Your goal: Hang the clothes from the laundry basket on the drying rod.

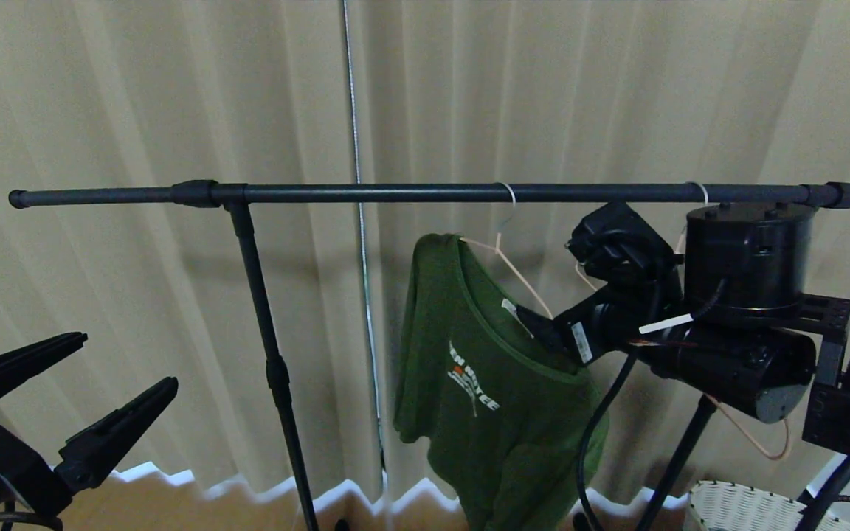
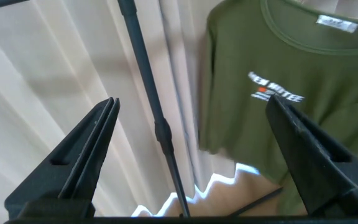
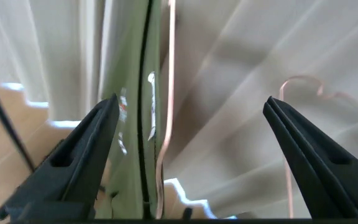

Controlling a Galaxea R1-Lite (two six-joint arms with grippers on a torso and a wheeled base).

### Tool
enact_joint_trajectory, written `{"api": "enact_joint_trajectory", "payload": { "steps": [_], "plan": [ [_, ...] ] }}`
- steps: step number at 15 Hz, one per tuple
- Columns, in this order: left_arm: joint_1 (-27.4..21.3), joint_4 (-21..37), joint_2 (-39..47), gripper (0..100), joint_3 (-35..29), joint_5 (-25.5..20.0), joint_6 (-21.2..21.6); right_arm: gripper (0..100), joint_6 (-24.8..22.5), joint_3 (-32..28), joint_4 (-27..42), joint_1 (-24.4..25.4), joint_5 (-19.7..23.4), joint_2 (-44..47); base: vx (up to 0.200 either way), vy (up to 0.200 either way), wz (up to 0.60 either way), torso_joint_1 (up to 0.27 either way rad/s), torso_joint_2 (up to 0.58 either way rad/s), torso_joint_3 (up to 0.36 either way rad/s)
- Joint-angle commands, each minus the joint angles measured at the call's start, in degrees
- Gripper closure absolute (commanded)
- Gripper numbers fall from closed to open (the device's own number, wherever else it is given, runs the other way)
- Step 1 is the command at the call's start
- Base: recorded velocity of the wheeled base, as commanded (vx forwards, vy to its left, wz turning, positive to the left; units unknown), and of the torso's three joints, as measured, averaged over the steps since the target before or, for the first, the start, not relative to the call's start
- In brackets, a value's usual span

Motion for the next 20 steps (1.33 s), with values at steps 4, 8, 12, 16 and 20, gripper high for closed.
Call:
{"api": "enact_joint_trajectory", "payload": {
  "steps": [4,8,12,16,20],
  "plan": [
    [0.00,0.18,3.28,0,0.35,0.00,0.78,0,1.09,13.37,1.11,-3.51,-0.58,-16.45,0.000,0.000,0.00,0.000,0.00,0.000],
    [0.09,0.09,3.37,0,0.87,0.09,1.31,0,1.00,22.77,1.19,-8.17,-0.76,-24.36,0.000,0.000,0.00,0.000,0.00,0.000],
    [0.09,0.09,3.46,0,1.84,0.09,1.31,0,1.44,29.89,0.14,-12.03,0.38,-28.40,0.000,0.000,0.00,0.000,0.00,0.000],
    [0.18,0.09,3.72,0,2.19,0.09,1.04,0,1.26,34.99,-0.04,-12.03,4.25,-33.32,0.000,0.000,0.00,0.000,0.00,0.000],
    [1.67,0.09,3.81,0,2.28,0.09,1.22,0,0.91,36.04,-0.83,-12.03,5.83,-36.75,0.000,0.000,0.00,0.000,0.00,0.000]
  ]
}}
